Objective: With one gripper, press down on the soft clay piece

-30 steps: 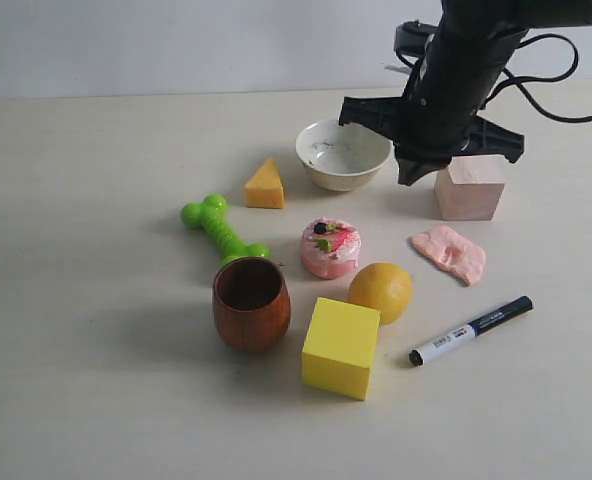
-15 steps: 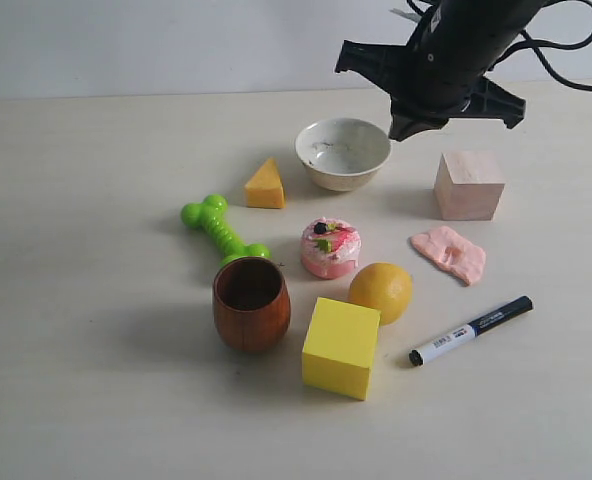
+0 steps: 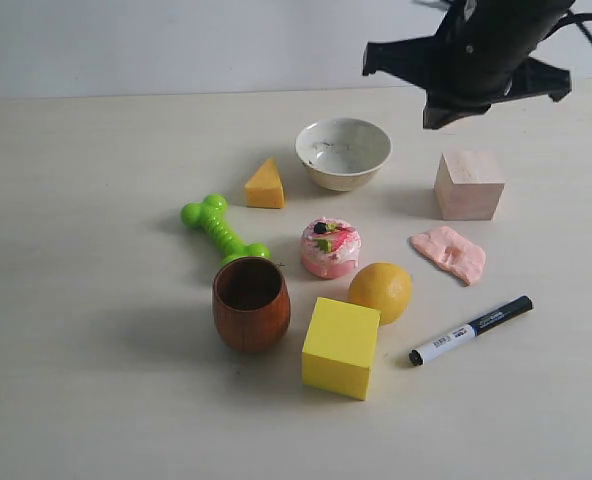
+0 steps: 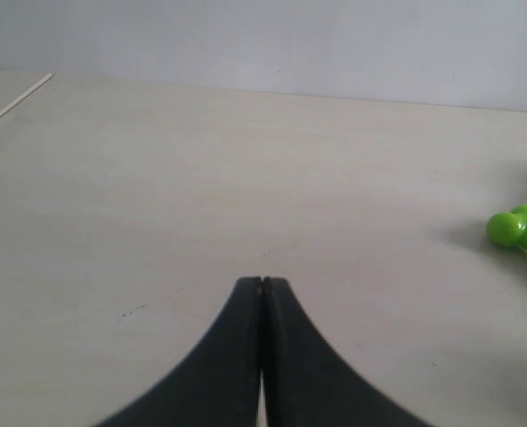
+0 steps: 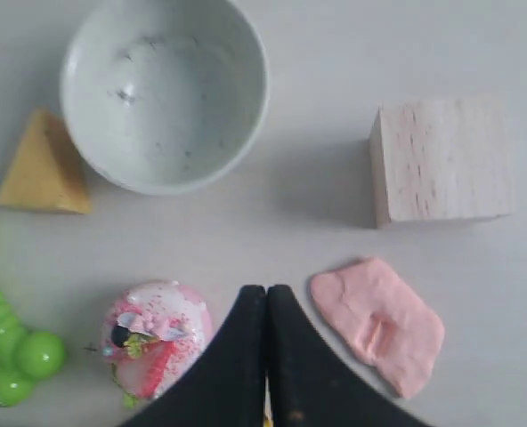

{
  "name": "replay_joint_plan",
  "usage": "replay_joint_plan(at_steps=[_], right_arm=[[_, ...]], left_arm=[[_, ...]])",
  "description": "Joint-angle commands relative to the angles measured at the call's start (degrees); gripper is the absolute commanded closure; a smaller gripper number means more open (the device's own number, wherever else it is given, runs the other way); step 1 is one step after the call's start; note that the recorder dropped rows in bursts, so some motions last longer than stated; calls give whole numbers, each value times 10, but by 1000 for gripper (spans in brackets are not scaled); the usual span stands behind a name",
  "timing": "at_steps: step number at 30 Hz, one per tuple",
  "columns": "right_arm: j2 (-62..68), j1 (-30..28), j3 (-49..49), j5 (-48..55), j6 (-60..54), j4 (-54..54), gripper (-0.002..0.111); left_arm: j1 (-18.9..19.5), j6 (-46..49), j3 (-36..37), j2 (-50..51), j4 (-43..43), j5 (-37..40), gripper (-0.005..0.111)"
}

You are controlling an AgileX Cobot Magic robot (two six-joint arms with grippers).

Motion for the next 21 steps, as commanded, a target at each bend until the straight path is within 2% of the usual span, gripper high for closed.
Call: replay_joint_plan(at_steps=[1, 6, 13, 17, 21], right_arm=[[-108, 1, 57, -57, -3, -61, 108], [-235, -33, 147, -80, 20, -110, 108], [-398, -142, 303, -187, 11, -99, 108], [-497, -199, 386, -235, -76, -37, 108], [-603, -226, 457, -273, -208, 47, 108]], left_arm=[[-3, -2, -1, -4, -4, -4, 107], [-3, -2, -1, -4, -4, -4, 107], [-3, -2, -1, -4, -4, -4, 107], [-3, -2, -1, -4, -4, -4, 107], [-3, -2, -1, -4, -4, -4, 107]])
